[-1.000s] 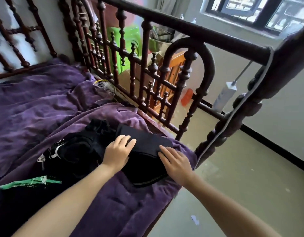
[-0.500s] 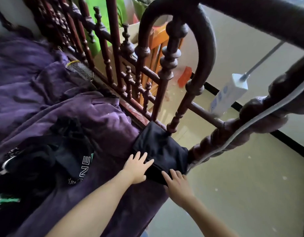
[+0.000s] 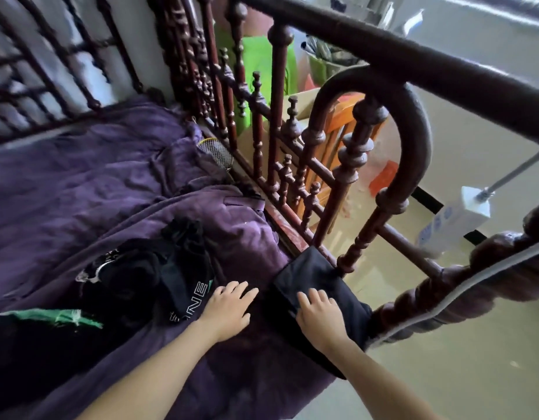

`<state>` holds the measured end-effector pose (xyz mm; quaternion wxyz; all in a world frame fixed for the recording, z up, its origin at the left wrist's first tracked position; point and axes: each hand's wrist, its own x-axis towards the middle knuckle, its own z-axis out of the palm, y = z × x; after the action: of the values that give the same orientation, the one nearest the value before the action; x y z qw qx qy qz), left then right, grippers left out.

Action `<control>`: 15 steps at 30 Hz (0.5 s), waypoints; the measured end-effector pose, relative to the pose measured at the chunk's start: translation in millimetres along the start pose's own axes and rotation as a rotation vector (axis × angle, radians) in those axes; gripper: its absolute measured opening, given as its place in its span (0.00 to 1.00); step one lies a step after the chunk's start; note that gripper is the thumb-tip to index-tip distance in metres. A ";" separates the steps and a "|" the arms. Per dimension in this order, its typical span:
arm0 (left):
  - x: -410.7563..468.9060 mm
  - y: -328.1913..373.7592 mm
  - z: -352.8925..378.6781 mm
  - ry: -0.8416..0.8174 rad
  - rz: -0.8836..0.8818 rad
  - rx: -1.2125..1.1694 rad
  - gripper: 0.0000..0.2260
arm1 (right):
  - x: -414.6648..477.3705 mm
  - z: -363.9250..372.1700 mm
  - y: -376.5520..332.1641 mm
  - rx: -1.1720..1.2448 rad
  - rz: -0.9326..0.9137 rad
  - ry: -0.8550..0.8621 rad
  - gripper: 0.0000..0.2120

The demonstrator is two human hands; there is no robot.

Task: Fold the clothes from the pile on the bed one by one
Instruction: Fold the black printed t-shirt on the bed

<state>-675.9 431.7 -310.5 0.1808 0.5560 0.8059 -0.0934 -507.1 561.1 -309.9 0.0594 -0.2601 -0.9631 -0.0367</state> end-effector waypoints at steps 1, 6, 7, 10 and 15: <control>-12.7 -10.7 1.2 0.012 -0.064 -0.026 0.26 | 6.3 -2.8 -7.1 0.005 -0.035 0.008 0.17; -93.2 -63.5 18.1 0.062 -0.364 -0.101 0.25 | 29.4 -17.7 -63.6 0.058 -0.217 0.032 0.17; -111.2 -73.5 23.4 0.069 -0.415 -0.116 0.25 | 31.5 -20.6 -77.0 0.062 -0.257 0.031 0.17; -165.3 -99.2 39.1 0.100 -0.563 -0.162 0.25 | 34.5 -29.6 -117.2 0.079 -0.369 0.023 0.18; -242.0 -131.3 66.9 0.132 -0.762 -0.219 0.25 | 33.4 -39.4 -177.3 0.107 -0.493 -0.007 0.20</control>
<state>-708.9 151.6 -282.8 0.1391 0.1996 0.9694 -0.0314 -621.6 420.9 -273.5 0.0591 -0.0138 -0.9982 0.0016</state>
